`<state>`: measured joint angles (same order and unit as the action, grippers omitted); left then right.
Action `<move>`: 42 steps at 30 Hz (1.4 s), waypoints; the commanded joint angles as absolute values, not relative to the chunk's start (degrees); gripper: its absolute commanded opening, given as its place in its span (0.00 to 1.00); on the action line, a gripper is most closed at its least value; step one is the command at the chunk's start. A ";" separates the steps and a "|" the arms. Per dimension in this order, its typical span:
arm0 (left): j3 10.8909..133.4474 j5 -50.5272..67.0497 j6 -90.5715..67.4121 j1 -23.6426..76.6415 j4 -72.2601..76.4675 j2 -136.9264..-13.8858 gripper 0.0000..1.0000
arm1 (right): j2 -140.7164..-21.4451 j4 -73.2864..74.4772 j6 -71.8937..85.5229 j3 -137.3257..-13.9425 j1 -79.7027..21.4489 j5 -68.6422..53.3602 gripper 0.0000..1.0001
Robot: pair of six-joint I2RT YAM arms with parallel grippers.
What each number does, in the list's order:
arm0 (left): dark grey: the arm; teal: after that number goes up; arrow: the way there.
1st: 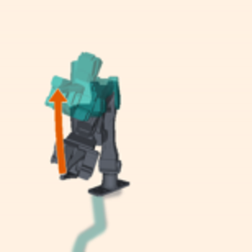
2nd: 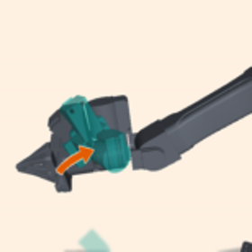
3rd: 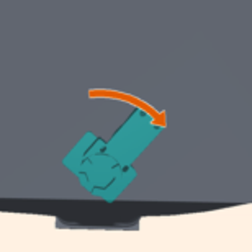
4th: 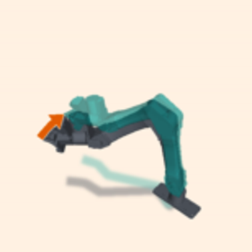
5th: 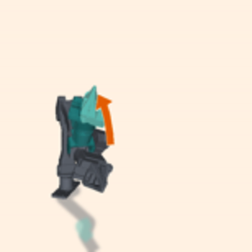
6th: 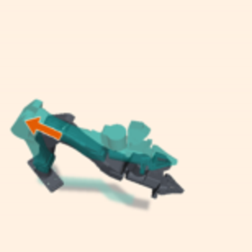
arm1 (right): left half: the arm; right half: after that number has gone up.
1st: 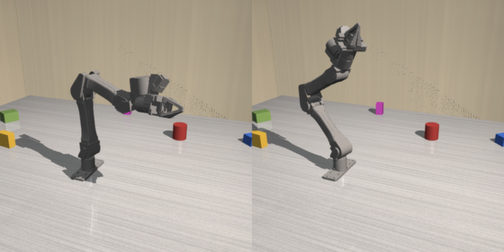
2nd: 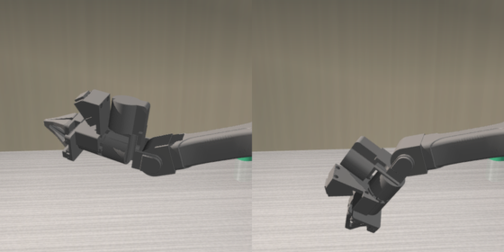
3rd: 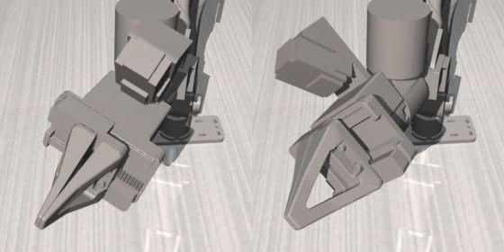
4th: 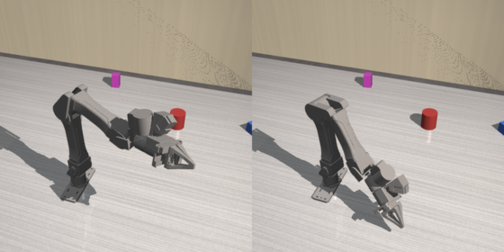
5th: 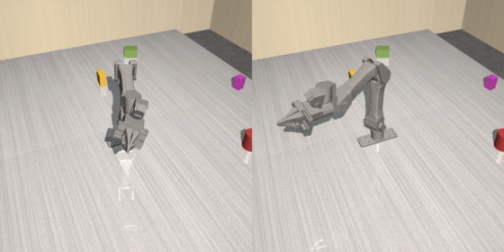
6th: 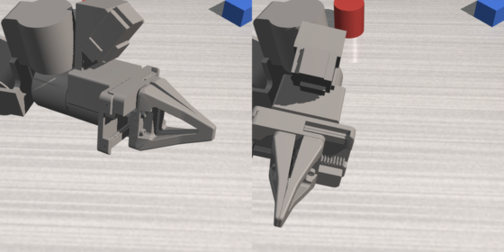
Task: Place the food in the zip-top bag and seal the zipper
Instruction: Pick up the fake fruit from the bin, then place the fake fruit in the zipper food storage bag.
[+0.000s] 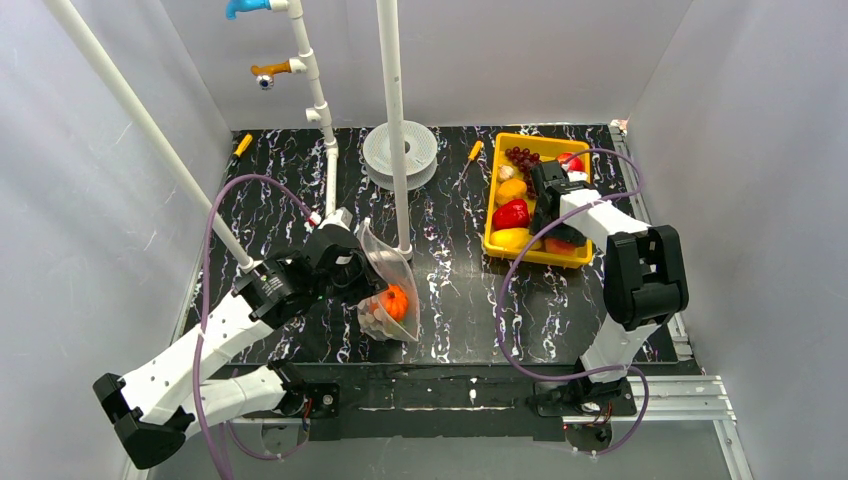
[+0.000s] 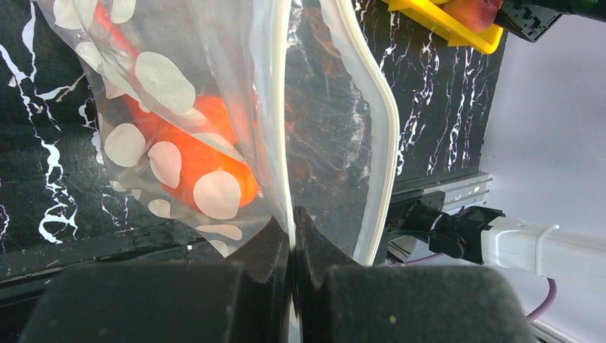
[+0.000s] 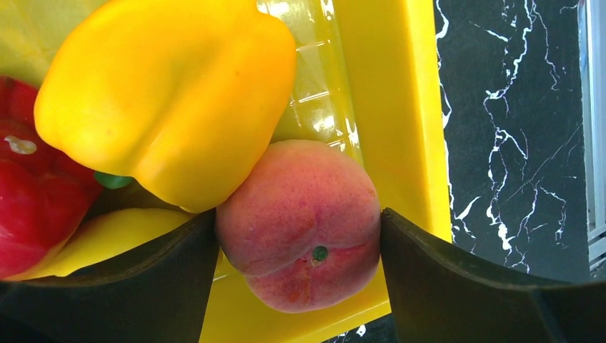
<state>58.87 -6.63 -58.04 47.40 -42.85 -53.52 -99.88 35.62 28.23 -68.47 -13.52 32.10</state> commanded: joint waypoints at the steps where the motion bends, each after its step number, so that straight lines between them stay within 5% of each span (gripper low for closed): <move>1: 59.28 -7.79 -56.92 47.08 -43.75 -52.69 0.00 | -96.89 33.22 27.18 -67.99 -13.45 30.79 0.73; 13: 58.97 -7.18 -56.78 47.08 -43.22 -52.48 0.00 | -73.38 18.29 22.05 -53.89 -14.91 26.42 0.51; 21: 58.69 -6.95 -56.61 47.11 -42.98 -51.77 0.00 | -64.33 9.89 19.38 -46.42 -15.92 1.67 0.34; 28: 58.24 -6.99 -57.13 47.11 -43.24 -50.97 0.00 | -59.70 5.57 15.30 -43.84 -24.14 -12.34 0.31; 42: 60.56 -4.51 -56.83 47.05 -42.78 -52.73 0.00 | -62.05 0.67 21.15 -58.67 -46.51 -22.68 0.33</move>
<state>58.59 -5.72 -57.41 47.35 -42.78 -52.82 -60.82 6.68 18.39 -53.89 -43.29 -17.54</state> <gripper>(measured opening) 0.007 0.816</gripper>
